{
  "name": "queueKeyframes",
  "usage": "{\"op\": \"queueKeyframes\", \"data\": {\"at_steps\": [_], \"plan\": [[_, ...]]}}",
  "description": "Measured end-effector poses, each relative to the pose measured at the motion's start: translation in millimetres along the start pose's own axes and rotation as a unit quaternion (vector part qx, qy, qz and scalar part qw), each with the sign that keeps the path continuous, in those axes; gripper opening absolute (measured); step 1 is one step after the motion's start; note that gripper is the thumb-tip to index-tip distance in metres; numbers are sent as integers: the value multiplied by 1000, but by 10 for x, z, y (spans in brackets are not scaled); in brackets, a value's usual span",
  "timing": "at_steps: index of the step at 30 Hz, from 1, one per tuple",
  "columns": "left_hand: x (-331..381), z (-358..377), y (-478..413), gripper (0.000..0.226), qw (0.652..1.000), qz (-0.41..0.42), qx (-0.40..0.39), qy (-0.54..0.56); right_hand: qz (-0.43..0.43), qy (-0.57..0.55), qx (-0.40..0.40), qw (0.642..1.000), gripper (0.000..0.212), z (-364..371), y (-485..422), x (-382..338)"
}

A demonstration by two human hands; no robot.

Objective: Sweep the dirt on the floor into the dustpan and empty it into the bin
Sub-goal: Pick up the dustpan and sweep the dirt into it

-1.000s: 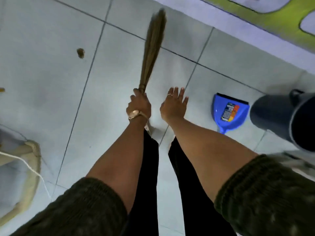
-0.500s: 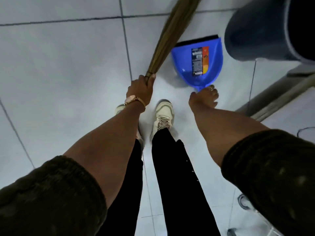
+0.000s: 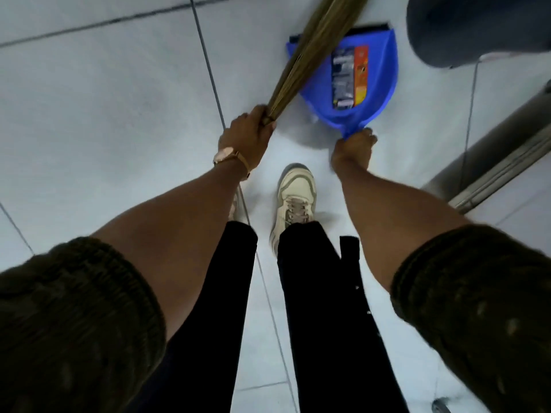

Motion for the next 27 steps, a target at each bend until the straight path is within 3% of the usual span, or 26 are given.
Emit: {"op": "queueKeyframes", "data": {"at_steps": [6, 11, 15, 21, 24, 27], "plan": [[-153, -724, 683, 46, 991, -95, 70, 62, -101, 71, -15, 992, 39, -534, 996, -440], [-467, -1561, 1596, 55, 974, -167, 126, 86, -228, 204, -34, 951, 39, -712, 2134, -913], [-987, -2081, 2303, 54, 946, -231, 187, 131, -344, 281, -47, 895, 37, -549, 3028, -1356], [-2148, -2555, 3422, 52, 864, -382, 274, 182, -474, 395, -65, 784, 37, 250, 4435, -1928], [-2710, -2644, 3895, 53, 820, -453, 293, 192, -519, 457, -39, 721, 34, 652, 4989, -2178], [-3217, -2692, 4245, 54, 789, -506, 288, 193, -538, 489, -39, 686, 31, 1037, 5362, -2389]]}}
Point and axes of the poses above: each hand's wrist, its own y-axis away from the middle knuckle, its own z-axis out of the palm, x = y × z, the point moved 2 cm from there along -y, towards the middle knuckle, and after that the axes turned 7 degrees about z, right-handed, at the moved point
